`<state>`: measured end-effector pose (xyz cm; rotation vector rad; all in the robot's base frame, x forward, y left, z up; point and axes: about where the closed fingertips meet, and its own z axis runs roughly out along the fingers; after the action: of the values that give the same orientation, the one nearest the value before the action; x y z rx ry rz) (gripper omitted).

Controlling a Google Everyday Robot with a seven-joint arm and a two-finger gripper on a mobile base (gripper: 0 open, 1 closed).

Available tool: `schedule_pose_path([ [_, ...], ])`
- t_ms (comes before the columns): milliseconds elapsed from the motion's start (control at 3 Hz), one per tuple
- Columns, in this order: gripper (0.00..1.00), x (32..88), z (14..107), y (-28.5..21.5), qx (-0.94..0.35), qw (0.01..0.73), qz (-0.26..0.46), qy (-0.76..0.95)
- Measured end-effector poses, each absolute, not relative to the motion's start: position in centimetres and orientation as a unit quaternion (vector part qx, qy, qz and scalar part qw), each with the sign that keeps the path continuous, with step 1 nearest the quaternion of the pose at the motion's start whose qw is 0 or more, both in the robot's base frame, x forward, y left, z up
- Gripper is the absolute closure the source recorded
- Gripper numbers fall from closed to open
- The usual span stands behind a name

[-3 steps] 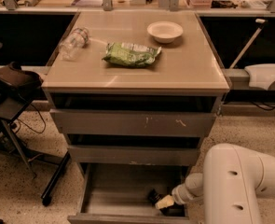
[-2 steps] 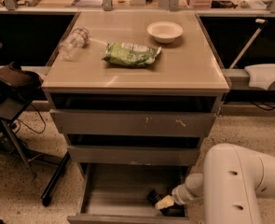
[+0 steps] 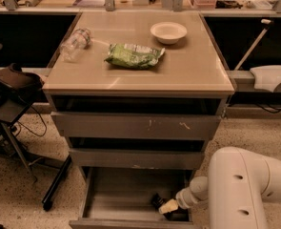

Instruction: Pick rxbar chocolate from bottom drawer and place on counter

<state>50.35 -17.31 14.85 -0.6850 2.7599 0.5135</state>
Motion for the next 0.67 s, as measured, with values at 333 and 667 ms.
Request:
schedule_pose_path([
  [333,0.00,50.35,15.50,-17.33,-0.236,0.133,0.174,0.947],
  [667,0.00,50.51,15.98,-17.50,-0.243,0.141,0.172,0.944],
])
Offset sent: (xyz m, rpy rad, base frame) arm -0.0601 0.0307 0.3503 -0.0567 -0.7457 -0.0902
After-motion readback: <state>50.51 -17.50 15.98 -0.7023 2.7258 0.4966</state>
